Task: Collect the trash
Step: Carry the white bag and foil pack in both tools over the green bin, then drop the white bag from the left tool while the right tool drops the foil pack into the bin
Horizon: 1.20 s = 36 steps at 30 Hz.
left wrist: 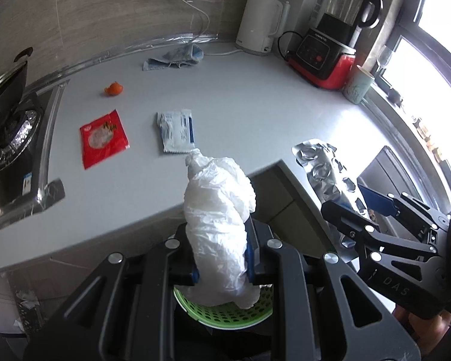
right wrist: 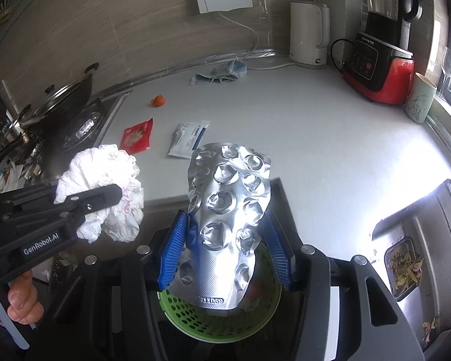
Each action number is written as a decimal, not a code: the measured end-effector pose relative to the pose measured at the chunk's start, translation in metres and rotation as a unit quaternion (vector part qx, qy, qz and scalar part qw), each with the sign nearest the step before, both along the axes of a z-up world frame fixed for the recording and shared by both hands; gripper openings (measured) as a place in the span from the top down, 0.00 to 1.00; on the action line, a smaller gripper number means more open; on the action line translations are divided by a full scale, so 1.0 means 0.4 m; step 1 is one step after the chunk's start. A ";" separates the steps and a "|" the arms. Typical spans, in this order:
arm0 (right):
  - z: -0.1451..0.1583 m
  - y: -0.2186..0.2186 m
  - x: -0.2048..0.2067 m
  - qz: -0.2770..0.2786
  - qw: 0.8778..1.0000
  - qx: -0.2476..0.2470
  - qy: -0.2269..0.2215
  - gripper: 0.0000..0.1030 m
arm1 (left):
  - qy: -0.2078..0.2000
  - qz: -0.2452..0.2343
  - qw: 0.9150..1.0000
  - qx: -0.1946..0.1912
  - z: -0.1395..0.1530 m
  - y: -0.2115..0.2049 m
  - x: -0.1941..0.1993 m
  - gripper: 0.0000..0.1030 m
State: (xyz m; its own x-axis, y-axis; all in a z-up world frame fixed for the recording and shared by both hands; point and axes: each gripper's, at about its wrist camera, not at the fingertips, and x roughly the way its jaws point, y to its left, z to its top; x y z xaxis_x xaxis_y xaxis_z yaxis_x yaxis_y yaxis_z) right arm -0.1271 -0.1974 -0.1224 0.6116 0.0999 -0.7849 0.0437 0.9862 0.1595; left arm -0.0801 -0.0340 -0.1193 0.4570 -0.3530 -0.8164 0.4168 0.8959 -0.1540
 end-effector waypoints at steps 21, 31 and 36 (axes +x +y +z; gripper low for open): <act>-0.026 -0.065 -0.074 -0.019 1.000 0.002 0.011 0.49 | 0.071 -0.053 0.996 0.021 -0.143 -0.101 -0.068 0.73; -0.029 -0.088 -0.076 -0.025 1.000 0.003 0.012 0.49 | 0.087 -0.043 0.995 0.025 -0.171 -0.115 -0.067 0.44; -0.029 -0.090 -0.075 -0.023 1.000 0.002 0.011 0.49 | 0.086 -0.041 0.995 0.024 -0.166 -0.120 -0.063 0.43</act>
State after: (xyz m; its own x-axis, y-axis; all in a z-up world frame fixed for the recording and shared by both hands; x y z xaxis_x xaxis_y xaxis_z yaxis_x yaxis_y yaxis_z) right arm -0.1570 -0.2336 -0.1338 0.5982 0.0759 -0.7978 0.0926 0.9823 0.1628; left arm -0.1053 -0.0819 -0.1856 0.2808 -0.3428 -0.8965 0.4606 0.8676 -0.1875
